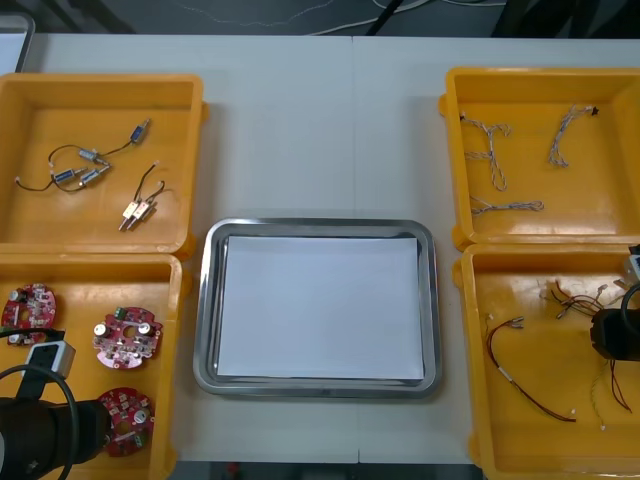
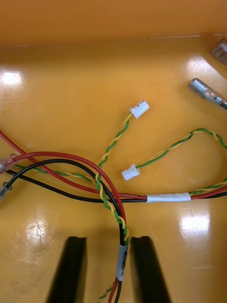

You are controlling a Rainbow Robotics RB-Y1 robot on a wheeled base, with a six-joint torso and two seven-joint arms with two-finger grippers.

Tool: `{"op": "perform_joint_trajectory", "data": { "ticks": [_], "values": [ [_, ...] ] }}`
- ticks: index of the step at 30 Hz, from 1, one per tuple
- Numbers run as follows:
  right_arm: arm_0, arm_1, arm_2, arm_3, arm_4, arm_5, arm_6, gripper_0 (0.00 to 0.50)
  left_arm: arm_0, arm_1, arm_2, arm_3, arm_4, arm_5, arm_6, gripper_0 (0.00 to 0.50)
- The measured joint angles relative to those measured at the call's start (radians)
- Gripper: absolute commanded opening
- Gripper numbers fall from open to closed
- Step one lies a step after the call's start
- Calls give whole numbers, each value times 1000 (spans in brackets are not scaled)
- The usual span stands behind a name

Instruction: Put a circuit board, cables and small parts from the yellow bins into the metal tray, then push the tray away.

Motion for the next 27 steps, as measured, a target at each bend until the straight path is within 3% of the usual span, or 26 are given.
{"op": "perform_joint_trajectory", "data": {
  "ticks": [17, 27],
  "values": [
    [1, 0, 0, -4, -21, 4, 0, 0, 11, -2, -39, 13, -24, -16, 0, 500],
    [0, 0, -26, -124, -34, 169, 0, 0, 45, -3, -52, 14, -29, -18, 0, 500]
  ]
}}
